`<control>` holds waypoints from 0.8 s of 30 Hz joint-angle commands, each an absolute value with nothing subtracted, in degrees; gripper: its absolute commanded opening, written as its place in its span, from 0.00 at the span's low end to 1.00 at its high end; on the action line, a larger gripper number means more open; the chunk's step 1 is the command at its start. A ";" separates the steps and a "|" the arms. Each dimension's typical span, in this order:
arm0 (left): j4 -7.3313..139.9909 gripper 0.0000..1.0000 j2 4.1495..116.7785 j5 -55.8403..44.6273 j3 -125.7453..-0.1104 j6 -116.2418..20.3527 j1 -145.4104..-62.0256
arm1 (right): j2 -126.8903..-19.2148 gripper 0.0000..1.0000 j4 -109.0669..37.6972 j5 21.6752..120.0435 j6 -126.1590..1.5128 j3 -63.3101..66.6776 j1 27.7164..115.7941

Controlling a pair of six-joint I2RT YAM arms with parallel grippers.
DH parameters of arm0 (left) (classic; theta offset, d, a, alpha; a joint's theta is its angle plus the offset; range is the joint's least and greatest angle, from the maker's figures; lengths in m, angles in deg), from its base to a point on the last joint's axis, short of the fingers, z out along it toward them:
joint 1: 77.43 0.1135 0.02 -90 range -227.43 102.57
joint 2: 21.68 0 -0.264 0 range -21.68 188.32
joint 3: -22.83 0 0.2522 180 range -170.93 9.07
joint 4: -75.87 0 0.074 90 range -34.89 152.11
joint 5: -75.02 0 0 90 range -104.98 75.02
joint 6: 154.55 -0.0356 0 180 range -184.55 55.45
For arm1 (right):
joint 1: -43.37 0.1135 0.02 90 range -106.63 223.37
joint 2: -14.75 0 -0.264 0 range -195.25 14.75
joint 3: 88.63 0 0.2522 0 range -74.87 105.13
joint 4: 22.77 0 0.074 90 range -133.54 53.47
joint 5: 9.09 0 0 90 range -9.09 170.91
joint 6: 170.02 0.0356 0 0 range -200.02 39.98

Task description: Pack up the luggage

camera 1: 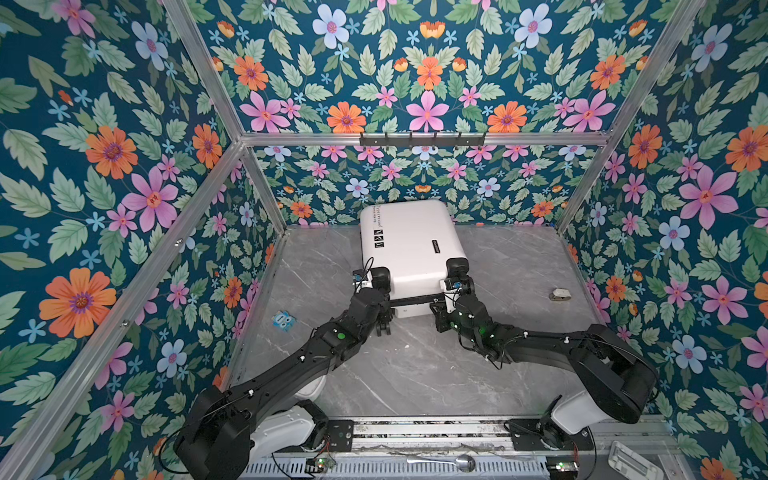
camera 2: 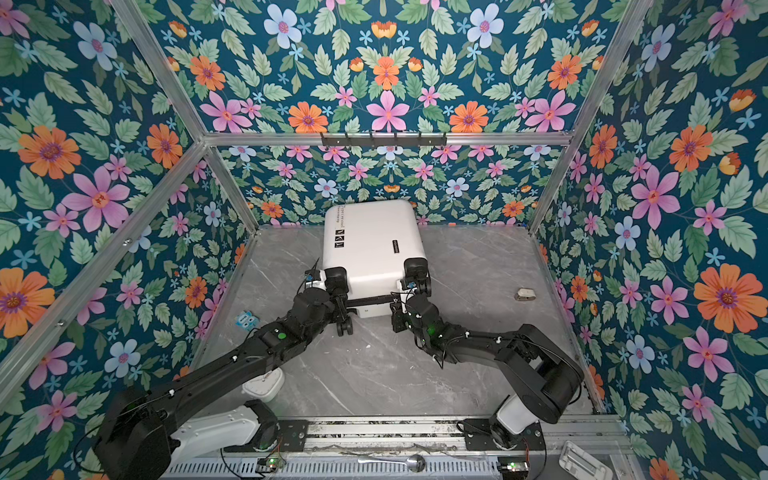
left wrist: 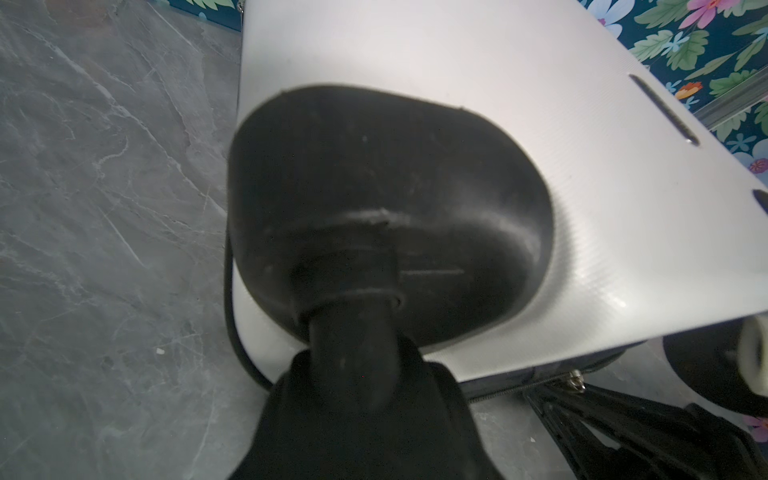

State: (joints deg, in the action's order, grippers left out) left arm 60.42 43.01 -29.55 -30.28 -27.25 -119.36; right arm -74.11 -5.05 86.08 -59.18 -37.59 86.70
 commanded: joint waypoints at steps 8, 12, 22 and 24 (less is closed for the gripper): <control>62.11 0.00 41.20 -21.92 -29.89 -29.41 -119.75 | -74.40 0.00 -4.02 89.20 -58.55 -36.26 86.68; 61.06 0.00 41.15 -22.86 -30.33 -28.97 -119.71 | -72.46 0.00 -5.07 92.10 -57.23 -37.94 86.70; 57.73 0.00 42.39 -23.66 -31.99 -27.86 -119.73 | -66.82 0.00 -6.08 100.17 -53.86 -45.15 86.22; 57.25 0.00 42.64 -24.07 -32.27 -27.82 -119.75 | -65.69 0.00 -5.61 100.73 -53.25 -46.66 85.51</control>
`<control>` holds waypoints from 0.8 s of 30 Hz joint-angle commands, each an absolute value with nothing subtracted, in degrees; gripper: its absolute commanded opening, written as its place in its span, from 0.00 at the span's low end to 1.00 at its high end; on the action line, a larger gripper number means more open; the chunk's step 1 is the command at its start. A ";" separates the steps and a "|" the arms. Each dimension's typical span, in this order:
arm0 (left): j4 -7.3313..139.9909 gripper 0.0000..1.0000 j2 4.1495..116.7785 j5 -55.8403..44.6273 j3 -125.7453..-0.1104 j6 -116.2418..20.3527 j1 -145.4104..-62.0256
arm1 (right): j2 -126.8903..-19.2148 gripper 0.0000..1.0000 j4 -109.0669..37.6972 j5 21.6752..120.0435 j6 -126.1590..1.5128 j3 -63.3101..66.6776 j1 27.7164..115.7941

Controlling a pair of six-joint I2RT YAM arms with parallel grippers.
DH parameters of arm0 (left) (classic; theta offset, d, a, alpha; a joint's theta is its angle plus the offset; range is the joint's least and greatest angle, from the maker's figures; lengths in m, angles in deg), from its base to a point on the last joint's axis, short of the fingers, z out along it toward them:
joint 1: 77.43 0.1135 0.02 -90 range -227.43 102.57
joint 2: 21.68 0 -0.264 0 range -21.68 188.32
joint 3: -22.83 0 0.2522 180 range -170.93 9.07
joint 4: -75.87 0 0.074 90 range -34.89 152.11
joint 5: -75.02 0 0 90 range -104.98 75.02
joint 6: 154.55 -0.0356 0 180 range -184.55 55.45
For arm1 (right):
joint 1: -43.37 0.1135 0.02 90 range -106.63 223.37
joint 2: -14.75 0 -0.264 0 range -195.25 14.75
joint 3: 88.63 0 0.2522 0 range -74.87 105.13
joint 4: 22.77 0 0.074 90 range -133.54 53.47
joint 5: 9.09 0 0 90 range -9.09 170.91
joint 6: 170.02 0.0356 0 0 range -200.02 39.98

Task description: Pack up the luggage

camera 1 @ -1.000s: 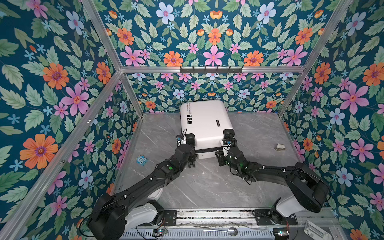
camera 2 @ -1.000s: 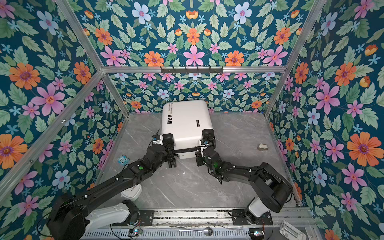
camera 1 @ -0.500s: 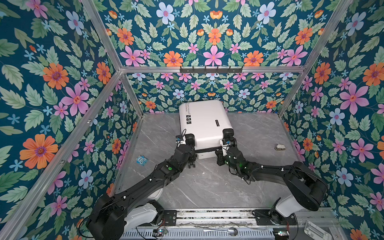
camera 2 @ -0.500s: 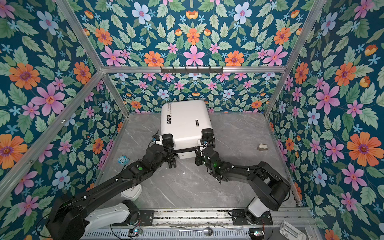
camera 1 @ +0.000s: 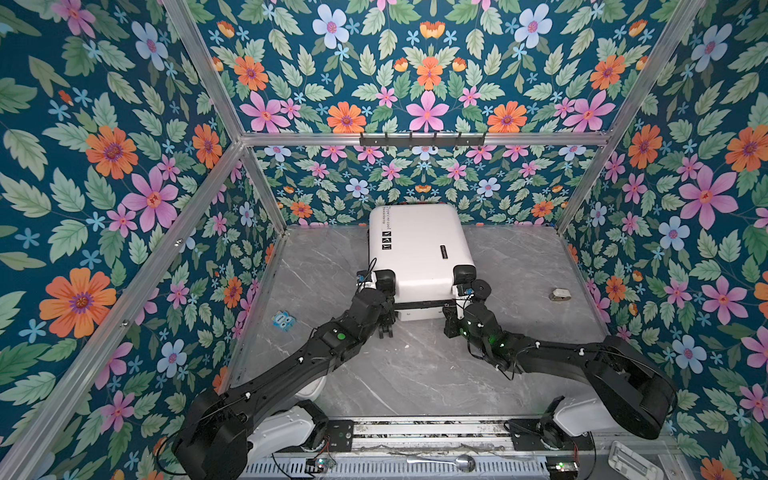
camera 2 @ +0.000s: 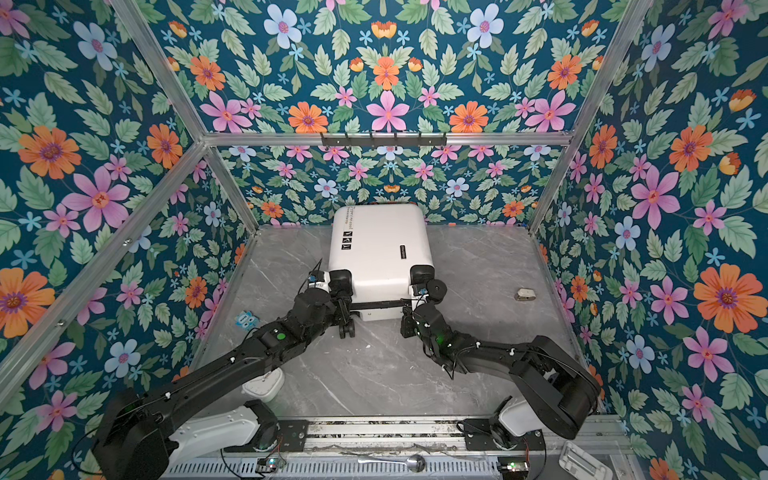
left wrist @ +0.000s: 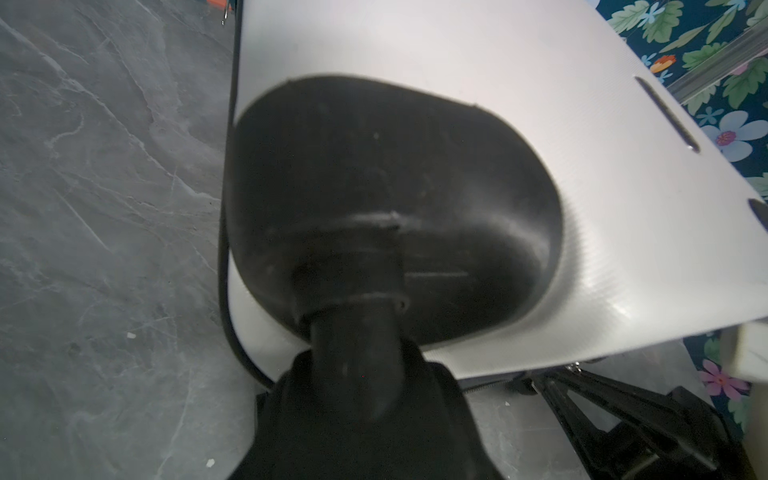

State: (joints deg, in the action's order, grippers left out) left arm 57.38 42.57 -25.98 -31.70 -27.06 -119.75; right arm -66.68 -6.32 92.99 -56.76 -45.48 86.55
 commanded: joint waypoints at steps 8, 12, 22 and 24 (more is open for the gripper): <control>55.87 0.00 43.05 -25.09 -32.67 -27.82 -119.68 | -58.57 0.00 -6.21 100.99 -53.42 -51.83 81.36; 55.69 0.00 43.32 -24.91 -33.07 -27.79 -119.66 | -54.74 0.00 -6.07 97.44 -53.98 -54.00 78.02; 57.32 0.00 44.64 -21.84 -33.71 -28.02 -119.62 | -48.38 0.00 -8.71 90.04 -61.86 -53.54 74.30; 57.28 0.00 44.79 -21.75 -34.08 -28.02 -119.66 | -49.23 0.00 -9.18 89.70 -62.48 -52.35 74.10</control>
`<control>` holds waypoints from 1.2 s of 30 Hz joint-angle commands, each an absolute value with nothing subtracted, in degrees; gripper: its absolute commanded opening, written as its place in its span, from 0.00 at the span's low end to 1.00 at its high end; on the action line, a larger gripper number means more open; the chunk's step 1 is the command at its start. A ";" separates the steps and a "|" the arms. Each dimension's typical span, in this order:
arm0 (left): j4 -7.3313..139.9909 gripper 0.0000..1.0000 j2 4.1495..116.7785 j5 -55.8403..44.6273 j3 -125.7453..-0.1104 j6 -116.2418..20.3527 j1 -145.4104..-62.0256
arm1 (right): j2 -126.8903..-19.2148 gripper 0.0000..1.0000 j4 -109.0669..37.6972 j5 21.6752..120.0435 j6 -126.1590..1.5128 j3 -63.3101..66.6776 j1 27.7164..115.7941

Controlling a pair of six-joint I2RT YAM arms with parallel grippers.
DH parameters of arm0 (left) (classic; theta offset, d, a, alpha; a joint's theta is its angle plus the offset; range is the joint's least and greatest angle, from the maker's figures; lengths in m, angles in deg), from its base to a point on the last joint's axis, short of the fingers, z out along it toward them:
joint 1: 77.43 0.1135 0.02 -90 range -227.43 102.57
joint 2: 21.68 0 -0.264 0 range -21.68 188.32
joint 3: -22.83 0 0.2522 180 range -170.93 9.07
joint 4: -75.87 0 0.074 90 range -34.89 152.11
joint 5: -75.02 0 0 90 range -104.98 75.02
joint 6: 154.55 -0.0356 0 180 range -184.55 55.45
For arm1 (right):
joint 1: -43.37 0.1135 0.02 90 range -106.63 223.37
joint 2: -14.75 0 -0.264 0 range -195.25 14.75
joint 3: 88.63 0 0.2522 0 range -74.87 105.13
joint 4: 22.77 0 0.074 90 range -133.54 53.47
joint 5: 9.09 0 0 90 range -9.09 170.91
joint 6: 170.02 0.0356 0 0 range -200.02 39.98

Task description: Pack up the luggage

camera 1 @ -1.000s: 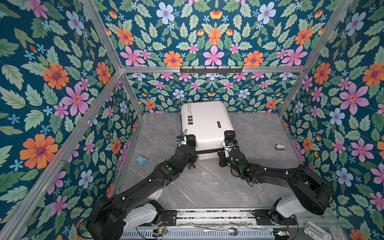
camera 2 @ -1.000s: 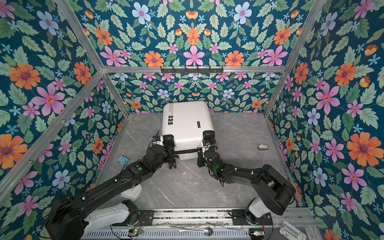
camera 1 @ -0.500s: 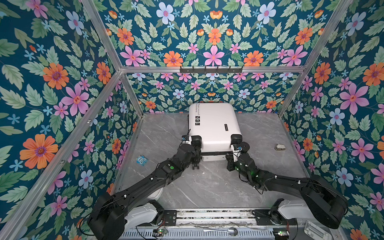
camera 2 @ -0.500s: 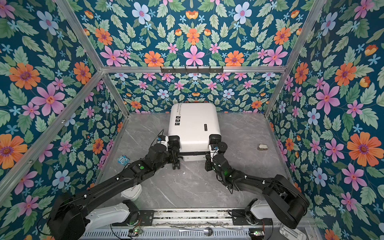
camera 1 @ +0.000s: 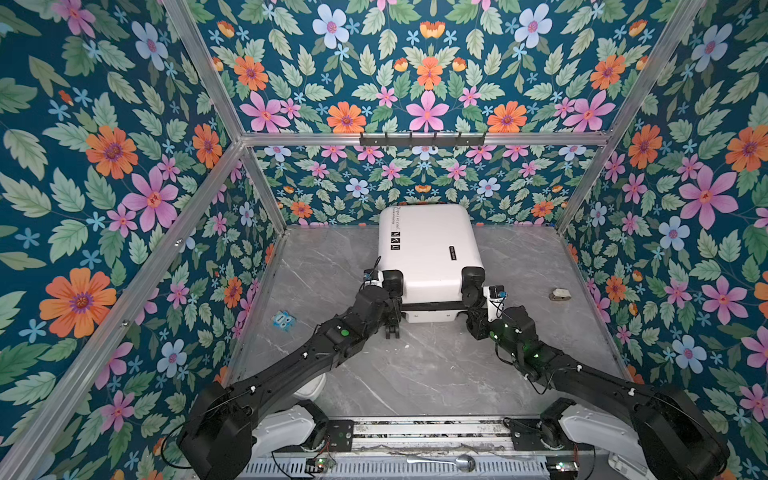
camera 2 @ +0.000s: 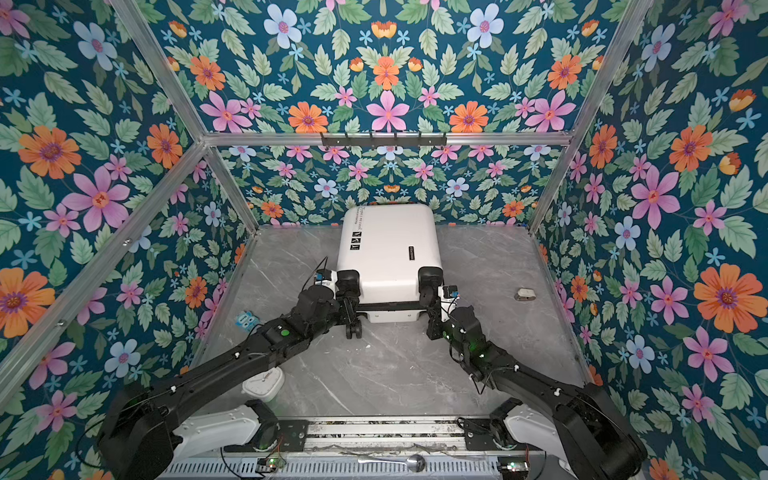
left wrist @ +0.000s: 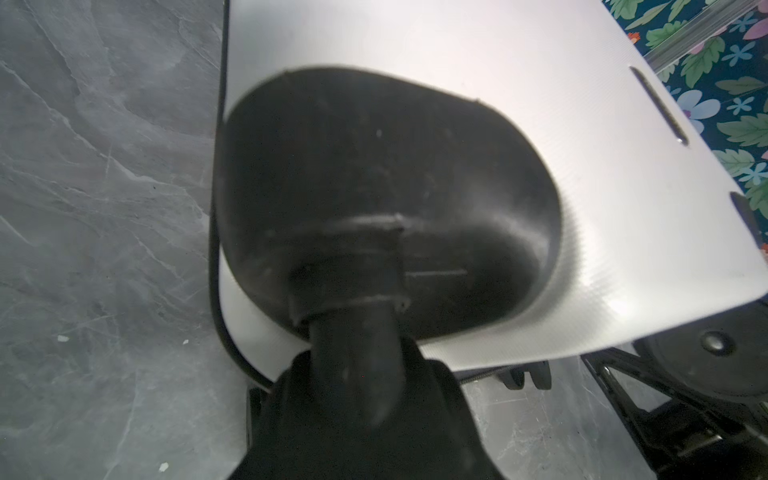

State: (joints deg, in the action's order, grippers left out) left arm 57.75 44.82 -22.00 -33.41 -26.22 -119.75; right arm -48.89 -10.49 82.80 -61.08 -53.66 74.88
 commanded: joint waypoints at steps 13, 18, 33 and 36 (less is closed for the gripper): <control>54.61 0.00 42.64 -23.24 -33.17 -28.60 -118.32 | -52.65 0.00 -3.97 81.44 -56.98 -54.35 64.48; 53.68 0.00 42.27 -22.98 -33.29 -29.13 -117.51 | -52.74 0.00 -4.59 80.21 -58.05 -53.67 62.62; 51.63 0.00 41.66 -22.58 -33.64 -30.35 -116.38 | -56.70 0.00 -5.69 77.63 -60.05 -50.31 60.03; 51.39 0.00 41.50 -22.62 -33.86 -30.69 -116.19 | -57.22 0.00 -6.02 76.96 -60.57 -49.76 60.07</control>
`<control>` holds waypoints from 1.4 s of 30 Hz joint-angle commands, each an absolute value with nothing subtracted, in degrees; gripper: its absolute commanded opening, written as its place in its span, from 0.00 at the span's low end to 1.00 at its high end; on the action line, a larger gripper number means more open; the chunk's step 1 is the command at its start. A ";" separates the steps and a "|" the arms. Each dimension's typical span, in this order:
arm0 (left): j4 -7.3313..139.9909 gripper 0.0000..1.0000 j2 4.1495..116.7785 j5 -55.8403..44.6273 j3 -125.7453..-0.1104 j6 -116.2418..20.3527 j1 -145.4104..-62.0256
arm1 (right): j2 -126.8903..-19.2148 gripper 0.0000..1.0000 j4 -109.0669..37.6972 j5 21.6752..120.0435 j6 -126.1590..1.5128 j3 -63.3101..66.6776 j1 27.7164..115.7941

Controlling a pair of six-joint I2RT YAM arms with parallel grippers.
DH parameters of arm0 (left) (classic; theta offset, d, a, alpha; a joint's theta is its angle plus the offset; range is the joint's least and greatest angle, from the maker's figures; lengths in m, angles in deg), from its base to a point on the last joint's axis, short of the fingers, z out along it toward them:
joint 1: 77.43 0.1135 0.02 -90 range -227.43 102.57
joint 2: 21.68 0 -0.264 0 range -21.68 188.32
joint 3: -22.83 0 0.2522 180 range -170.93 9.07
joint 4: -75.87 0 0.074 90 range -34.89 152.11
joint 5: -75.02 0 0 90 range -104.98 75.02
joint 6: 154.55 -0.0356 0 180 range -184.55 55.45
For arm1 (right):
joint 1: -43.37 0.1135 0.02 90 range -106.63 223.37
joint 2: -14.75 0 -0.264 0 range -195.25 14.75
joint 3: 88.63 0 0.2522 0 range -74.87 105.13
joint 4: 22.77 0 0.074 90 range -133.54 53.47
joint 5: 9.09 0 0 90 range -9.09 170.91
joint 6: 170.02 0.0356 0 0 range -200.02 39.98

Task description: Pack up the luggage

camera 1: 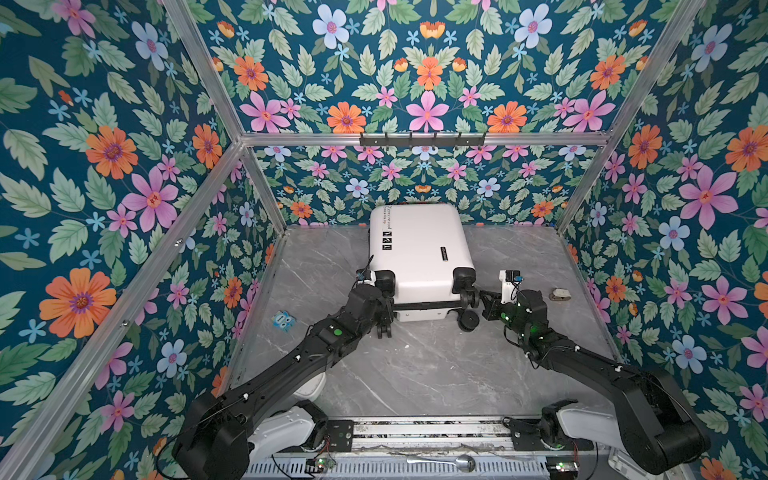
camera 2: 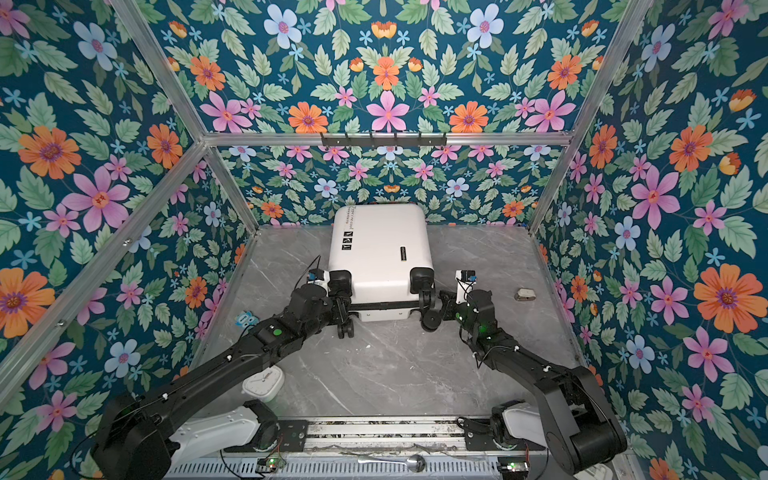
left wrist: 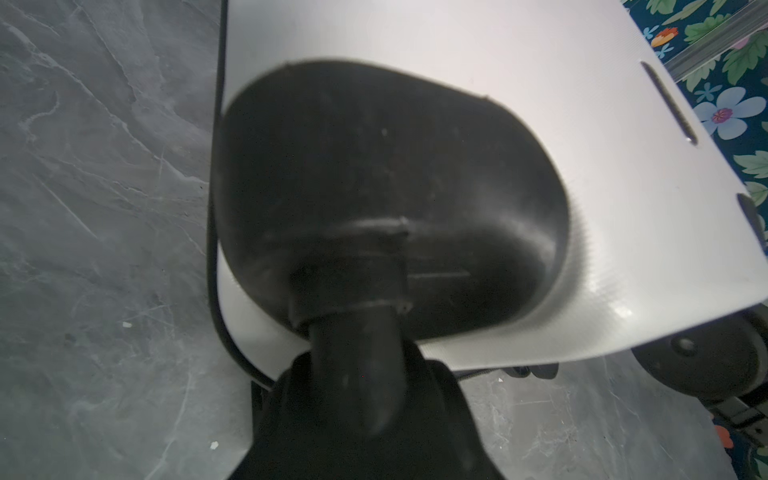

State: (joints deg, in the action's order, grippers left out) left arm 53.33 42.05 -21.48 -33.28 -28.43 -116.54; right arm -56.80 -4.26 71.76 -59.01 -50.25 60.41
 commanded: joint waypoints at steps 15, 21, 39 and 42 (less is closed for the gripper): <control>50.05 0.00 41.71 -21.01 -34.91 -32.21 -115.22 | -67.12 0.00 -6.62 73.52 -61.87 -40.63 58.10; 48.18 0.27 40.70 -22.82 -36.47 -32.34 -115.22 | -66.75 0.07 -10.50 71.20 -59.82 -39.18 58.05; 39.30 0.65 35.96 -32.83 -45.21 -35.64 -115.05 | -61.22 0.77 -41.42 65.27 -47.15 -36.29 52.78; 41.60 0.68 38.14 -29.14 -46.41 -37.66 -110.60 | -64.97 0.72 -38.53 62.46 -44.67 -36.55 52.78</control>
